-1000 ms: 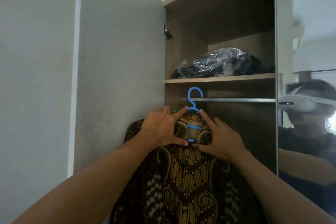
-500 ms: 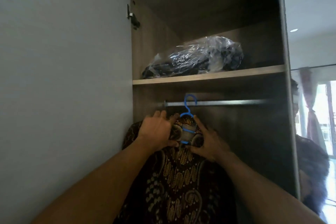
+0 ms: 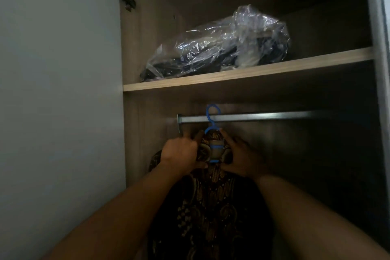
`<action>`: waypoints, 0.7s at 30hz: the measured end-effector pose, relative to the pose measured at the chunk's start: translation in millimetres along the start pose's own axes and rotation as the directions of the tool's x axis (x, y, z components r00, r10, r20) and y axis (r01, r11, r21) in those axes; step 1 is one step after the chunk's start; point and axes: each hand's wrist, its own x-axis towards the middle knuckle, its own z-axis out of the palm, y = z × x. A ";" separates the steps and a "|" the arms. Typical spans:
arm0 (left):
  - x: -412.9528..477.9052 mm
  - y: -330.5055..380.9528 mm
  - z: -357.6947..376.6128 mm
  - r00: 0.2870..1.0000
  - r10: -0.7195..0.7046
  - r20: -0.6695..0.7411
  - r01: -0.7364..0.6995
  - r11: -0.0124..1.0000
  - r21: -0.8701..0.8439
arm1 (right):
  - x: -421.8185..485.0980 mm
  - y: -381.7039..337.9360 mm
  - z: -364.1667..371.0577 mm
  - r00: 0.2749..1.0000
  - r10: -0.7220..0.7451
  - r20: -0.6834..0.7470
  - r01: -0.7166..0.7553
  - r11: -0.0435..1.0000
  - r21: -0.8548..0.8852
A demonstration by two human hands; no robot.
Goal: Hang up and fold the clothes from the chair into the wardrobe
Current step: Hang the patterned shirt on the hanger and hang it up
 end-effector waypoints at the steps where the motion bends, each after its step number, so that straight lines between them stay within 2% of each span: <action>1: 1.2 1.1 3.0 1.000 0.001 0.004 -0.001 1.000 -0.006 | 0.4 2.4 0.9 1.000 0.006 0.011 -0.006 1.000 -0.017; 6: -1.3 14.2 16.1 0.999 0.014 0.035 -0.013 0.999 -0.038 | -7.8 12.5 7.7 0.998 0.048 0.036 -0.045 0.994 -0.098; 14: -10.1 21.3 17.8 0.997 0.075 0.035 -0.071 0.993 -0.099 | -24.0 25.8 3.0 0.998 0.053 -0.037 -0.057 0.990 -0.126; 17: -10.3 6.5 7.1 0.997 0.054 -0.060 -0.061 0.992 -0.110 | -31.9 19.8 -9.2 0.992 -0.035 -0.125 0.018 0.991 -0.131; 19: -9.2 -10.2 -4.1 0.993 0.013 -0.120 -0.029 0.991 -0.134 | -32.7 5.6 -21.4 0.967 -0.088 -0.239 0.057 0.990 -0.132; 21: -8.2 -28.3 -16.1 0.990 -0.030 -0.135 0.010 0.989 -0.149 | -27.5 -16.7 -33.3 0.930 -0.072 -0.359 0.069 0.997 -0.022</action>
